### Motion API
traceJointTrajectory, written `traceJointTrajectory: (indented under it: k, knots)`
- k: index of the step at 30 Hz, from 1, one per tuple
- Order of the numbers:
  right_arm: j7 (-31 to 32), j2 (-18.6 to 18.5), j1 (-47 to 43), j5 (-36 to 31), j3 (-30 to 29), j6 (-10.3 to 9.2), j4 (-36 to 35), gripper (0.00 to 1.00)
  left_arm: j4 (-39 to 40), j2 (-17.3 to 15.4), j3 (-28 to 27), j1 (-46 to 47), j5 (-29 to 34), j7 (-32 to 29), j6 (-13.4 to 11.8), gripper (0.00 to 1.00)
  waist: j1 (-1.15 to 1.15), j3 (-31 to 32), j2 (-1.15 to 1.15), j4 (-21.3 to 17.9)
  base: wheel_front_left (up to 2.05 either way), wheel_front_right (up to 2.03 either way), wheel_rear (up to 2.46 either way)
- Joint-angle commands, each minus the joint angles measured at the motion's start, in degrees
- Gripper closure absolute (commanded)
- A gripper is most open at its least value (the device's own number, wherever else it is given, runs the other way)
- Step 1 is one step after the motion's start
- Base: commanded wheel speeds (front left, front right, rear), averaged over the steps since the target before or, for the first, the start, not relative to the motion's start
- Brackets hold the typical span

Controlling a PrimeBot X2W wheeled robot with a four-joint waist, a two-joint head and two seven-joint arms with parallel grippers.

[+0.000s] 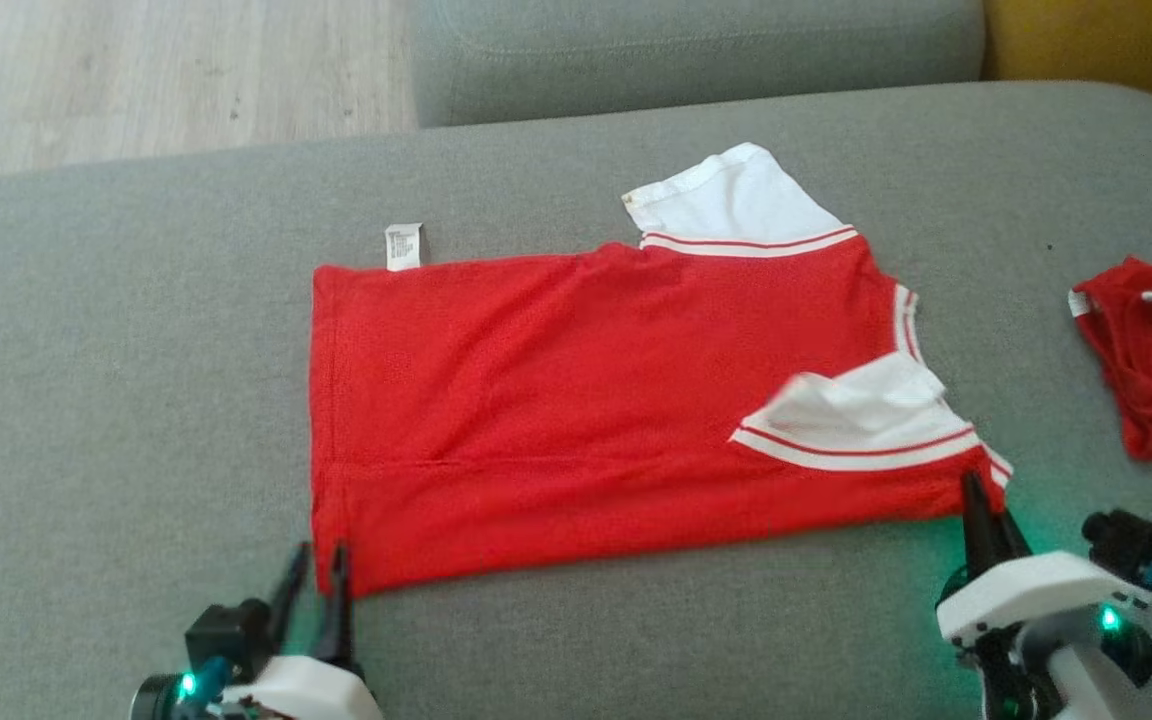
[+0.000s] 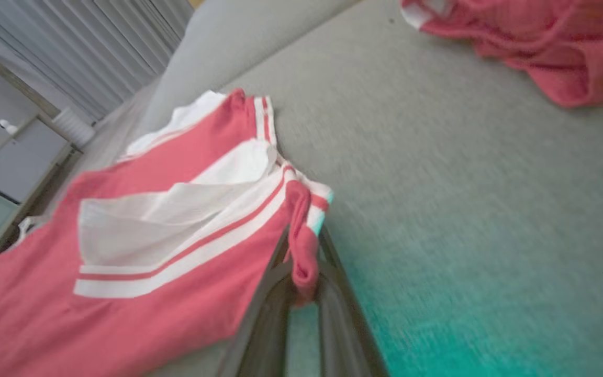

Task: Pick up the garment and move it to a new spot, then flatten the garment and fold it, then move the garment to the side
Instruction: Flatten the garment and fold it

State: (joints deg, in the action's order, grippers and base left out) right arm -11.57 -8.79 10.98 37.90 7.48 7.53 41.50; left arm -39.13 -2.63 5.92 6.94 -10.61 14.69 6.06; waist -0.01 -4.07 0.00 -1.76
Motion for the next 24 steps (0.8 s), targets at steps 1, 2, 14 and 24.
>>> traceJointTrajectory:
  k: [1, 2, 14, 24]
  knots:
    - [-0.17, -1.2, 2.52, 0.06, 1.38, -0.04, -1.61, 0.0, 2.22, -0.55, -1.86, 2.28, -0.1, 0.3, -0.43, 0.0, 0.01, -0.76, 0.0, 0.05, 0.0, 0.0, 0.0]
    - [-0.29, -1.11, 2.72, -0.05, 1.33, -0.04, -1.61, 0.0, 2.48, -0.49, -1.91, 2.03, -0.11, 0.3, -0.51, 0.0, 0.01, -1.25, 0.0, 0.01, 0.0, 0.0, 0.0]
    - [-0.98, -2.31, 15.37, -6.99, 1.93, -0.04, -4.03, 0.0, 0.11, -6.09, -1.18, 22.71, 1.72, -1.28, 0.97, 0.0, 0.01, -10.38, 0.0, 0.42, 0.0, 0.0, 0.0]
    - [1.58, -2.21, 28.68, -7.38, 7.0, -0.04, -2.83, 0.0, -7.1, -12.18, 8.45, 41.13, -8.72, -12.84, 1.41, 0.0, 0.01, -19.12, 0.0, -1.17, 0.0, 0.0, 0.0]
